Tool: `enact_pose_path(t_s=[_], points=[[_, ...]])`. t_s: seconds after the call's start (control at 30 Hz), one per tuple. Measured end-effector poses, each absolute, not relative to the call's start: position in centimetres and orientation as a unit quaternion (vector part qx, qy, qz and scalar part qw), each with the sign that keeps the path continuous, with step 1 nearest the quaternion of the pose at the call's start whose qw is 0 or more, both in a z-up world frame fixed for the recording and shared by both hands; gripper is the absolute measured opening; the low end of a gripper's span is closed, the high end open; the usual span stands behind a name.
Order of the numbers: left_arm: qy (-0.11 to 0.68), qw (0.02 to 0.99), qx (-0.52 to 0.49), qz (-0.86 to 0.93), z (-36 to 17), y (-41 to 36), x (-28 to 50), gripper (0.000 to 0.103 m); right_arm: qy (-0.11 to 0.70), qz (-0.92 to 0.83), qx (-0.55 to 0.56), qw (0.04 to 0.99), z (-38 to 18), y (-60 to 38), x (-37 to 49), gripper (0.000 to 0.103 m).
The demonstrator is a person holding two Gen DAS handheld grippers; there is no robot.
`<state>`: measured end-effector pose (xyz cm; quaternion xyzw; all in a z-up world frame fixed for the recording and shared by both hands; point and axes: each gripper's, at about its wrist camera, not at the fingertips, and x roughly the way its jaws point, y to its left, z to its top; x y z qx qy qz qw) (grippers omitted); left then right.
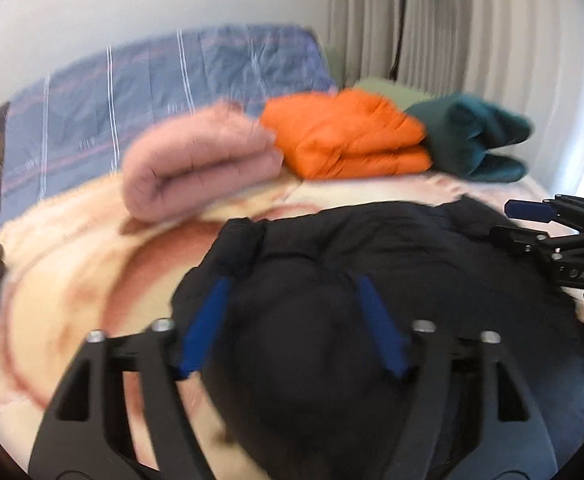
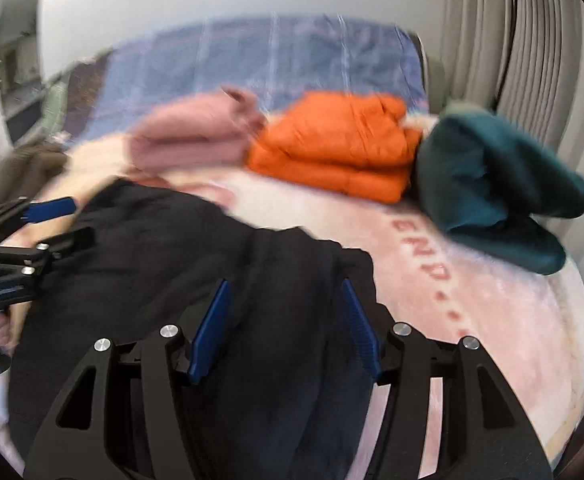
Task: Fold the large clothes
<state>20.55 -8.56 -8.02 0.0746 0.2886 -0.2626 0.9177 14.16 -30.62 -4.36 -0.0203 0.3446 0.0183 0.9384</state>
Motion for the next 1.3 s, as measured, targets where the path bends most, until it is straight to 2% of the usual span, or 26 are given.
enact_pose_path(t_s=[0.13,0.23,0.37,0.47,0.57,0.77,0.97,1.07,1.3], points=[[0.264,0.925,0.081,-0.261,-6.7,-6.2,14.3,0.079,0.324,0.073,-0.035,0.943,-3.5,-28.7,7.8,0.057],[0.269,0.922,0.074,-0.269,-7.6,-4.3,9.8,0.083,0.365,0.061,-0.044,0.928,-6.7,-28.3,6.8,0.057],[0.292,0.906,0.087,-0.293,-10.0,-3.0,3.7,0.086,0.395,0.061,0.072,0.914,-10.2,-31.1,7.5,0.066],[0.321,0.886,0.091,-0.323,-11.8,-3.7,1.2,0.087,0.392,0.058,0.084,0.914,-10.4,-31.0,7.7,0.067],[0.322,0.890,0.134,-0.293,-13.2,-5.6,0.8,0.087,0.387,0.042,0.059,0.919,-10.4,-30.0,7.5,0.068],[0.341,0.893,0.135,-0.262,-14.6,-8.3,3.0,0.089,0.375,0.034,0.056,0.925,-10.8,-30.1,7.2,0.071],[0.328,0.915,0.124,-0.199,-13.7,-4.3,2.2,0.089,0.363,0.022,0.043,0.931,-11.5,-30.3,6.7,0.076],[0.350,0.908,0.088,-0.214,-14.3,-2.6,2.6,0.090,0.365,0.025,0.054,0.929,-11.8,-30.6,6.8,0.080],[0.338,0.912,0.120,-0.197,-14.4,-5.4,2.0,0.089,0.361,0.013,0.063,0.930,-11.8,-30.6,6.4,0.080]])
